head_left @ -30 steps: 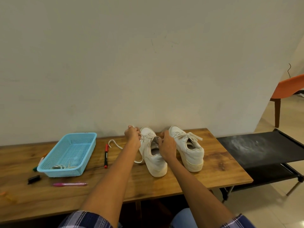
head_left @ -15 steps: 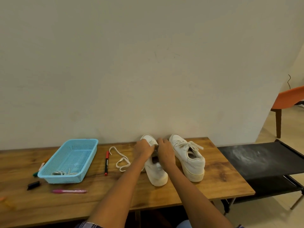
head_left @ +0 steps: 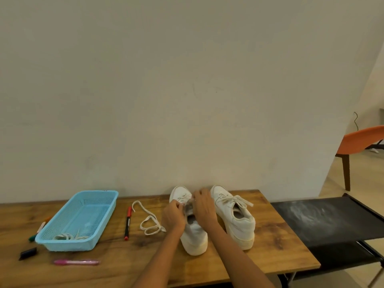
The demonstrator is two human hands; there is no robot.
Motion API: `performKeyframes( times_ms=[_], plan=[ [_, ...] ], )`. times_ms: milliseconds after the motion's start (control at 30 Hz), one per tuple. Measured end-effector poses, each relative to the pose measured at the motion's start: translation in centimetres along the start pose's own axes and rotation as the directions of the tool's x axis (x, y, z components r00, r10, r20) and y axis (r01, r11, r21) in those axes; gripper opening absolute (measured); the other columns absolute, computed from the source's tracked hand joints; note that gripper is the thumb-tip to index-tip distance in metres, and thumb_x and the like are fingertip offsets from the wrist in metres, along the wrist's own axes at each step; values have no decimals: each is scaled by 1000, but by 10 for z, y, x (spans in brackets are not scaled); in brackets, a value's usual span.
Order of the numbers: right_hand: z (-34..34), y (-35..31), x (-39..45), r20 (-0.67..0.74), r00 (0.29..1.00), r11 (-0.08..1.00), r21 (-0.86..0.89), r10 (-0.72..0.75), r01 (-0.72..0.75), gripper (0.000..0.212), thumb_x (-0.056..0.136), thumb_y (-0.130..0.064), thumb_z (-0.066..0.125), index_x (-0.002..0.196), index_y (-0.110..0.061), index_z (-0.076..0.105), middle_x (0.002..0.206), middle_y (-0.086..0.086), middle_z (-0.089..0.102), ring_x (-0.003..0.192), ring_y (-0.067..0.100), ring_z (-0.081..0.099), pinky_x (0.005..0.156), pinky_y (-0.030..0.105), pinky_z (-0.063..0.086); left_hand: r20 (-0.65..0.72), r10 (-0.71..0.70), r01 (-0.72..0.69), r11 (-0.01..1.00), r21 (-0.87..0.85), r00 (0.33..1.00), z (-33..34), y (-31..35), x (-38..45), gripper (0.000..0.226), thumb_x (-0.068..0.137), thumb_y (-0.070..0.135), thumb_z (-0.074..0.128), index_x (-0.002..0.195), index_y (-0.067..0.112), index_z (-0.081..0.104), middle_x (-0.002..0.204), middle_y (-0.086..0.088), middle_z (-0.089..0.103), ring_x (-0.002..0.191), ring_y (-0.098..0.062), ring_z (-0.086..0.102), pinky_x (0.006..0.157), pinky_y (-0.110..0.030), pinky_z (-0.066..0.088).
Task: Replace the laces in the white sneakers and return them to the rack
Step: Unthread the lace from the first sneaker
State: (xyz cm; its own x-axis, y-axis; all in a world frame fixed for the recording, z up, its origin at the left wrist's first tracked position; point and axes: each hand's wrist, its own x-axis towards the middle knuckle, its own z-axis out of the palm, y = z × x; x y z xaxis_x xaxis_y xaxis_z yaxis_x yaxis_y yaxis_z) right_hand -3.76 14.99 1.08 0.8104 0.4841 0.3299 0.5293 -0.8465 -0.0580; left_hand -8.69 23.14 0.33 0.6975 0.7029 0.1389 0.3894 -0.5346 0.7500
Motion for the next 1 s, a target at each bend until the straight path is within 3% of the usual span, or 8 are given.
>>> performKeyframes(
  times_ms=[100,233,333,400,467,533,633,1000],
  plan=[
    [-2,3,-5,-178,976,981,170,127,-97,27,88,-10,54,115,-14,52,114,8,51,101,23,49,79,31,43,14,-49,50,996,-72,999,2,-2,-3,19,95,27,52,79,18,56,82,-1,62,75,-16,53,56,-26,38],
    [-8,0,-5,-23,999,992,122,-27,29,32,97,-27,38,124,-14,49,135,7,40,122,24,38,97,35,35,42,-56,59,994,-90,998,0,1,-5,18,96,26,50,88,15,63,92,-2,66,80,-16,52,61,-26,36],
    [-8,-2,-4,37,997,997,-37,-68,70,27,98,-28,41,112,-11,56,123,10,48,111,24,43,91,32,39,62,-57,64,993,-103,996,0,1,-5,18,96,27,50,88,15,62,94,-3,66,81,-15,52,63,-26,37],
    [-11,-5,-7,-106,994,998,-56,7,-13,15,84,-17,65,96,-9,60,101,10,55,92,23,52,74,30,46,70,-70,78,990,-113,995,1,0,-4,18,96,27,50,83,18,58,92,-4,66,79,-16,52,62,-26,37],
    [-12,-4,-8,-224,959,984,95,171,-153,25,66,-7,80,79,-10,59,81,9,56,71,22,55,54,29,47,75,-92,100,987,-123,993,0,1,-3,19,95,28,51,80,18,56,91,-4,67,78,-17,53,63,-27,37],
    [-14,-4,-11,-278,935,971,151,221,-185,26,74,-10,76,93,-10,59,96,11,58,84,26,58,58,31,49,86,-106,117,983,-140,991,1,1,-2,19,95,28,52,80,17,57,91,-4,67,79,-17,54,63,-27,37],
    [-7,-4,-6,-76,997,995,-94,-34,27,30,95,-27,51,120,-11,48,130,12,42,120,28,39,89,36,42,115,-108,127,978,-165,987,0,0,-2,19,95,26,52,86,14,63,93,-6,68,85,-21,59,64,-27,38],
    [-7,-6,-2,155,984,981,-153,-92,116,31,93,-31,52,119,-15,57,130,12,42,121,28,36,96,36,39,145,-105,131,974,-187,984,0,-3,1,20,96,24,51,89,11,64,94,-7,67,84,-19,58,65,-27,38]
  ],
)
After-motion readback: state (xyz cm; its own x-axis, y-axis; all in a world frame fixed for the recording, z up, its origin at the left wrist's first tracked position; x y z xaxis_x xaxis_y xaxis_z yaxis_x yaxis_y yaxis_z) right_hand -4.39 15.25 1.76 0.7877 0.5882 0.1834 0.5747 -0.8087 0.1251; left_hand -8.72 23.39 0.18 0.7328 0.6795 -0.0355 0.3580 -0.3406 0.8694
